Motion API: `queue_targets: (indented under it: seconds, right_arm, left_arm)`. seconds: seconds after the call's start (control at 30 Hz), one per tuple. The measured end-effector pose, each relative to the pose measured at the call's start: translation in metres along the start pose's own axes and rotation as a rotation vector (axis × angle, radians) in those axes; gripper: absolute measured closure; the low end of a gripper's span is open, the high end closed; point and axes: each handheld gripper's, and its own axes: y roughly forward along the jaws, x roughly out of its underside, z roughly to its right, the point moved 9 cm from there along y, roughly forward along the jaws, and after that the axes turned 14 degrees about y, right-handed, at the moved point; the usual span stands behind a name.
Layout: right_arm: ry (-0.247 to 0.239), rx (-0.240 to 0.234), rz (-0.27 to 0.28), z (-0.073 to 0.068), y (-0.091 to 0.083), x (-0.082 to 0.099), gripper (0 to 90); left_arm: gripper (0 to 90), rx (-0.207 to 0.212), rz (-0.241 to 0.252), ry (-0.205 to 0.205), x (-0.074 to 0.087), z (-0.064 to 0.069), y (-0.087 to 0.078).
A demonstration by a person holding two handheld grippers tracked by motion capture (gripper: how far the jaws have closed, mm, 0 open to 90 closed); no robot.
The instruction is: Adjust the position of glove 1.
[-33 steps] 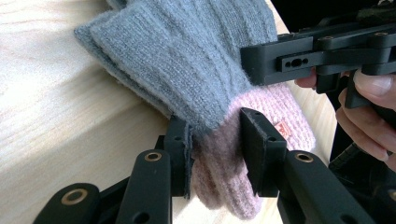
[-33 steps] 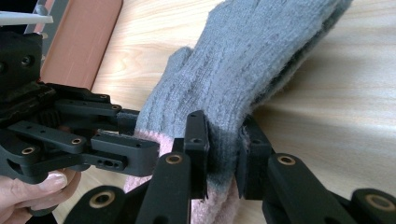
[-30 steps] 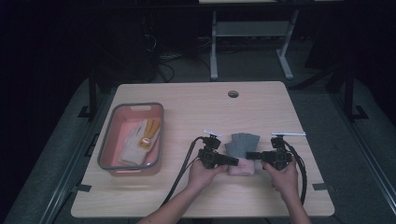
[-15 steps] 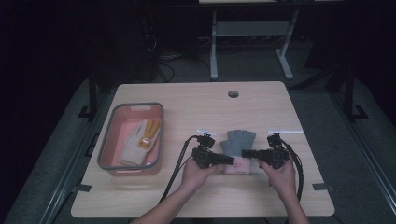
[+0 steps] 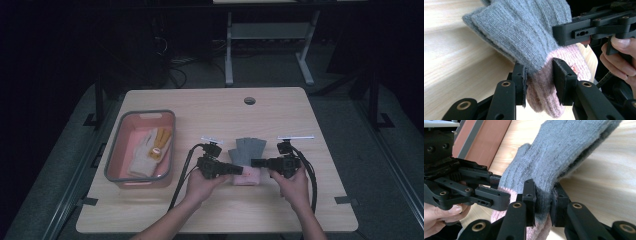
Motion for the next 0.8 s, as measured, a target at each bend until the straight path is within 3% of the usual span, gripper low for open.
queue_targets:
  seconds: [0.8]
  right_arm:
    - [-0.015,-0.031,-0.022,-0.029,0.015,-0.014,77.0]
  left_arm:
    - [65.5,-0.017,0.031,0.0,-0.007,-0.013,-0.032]
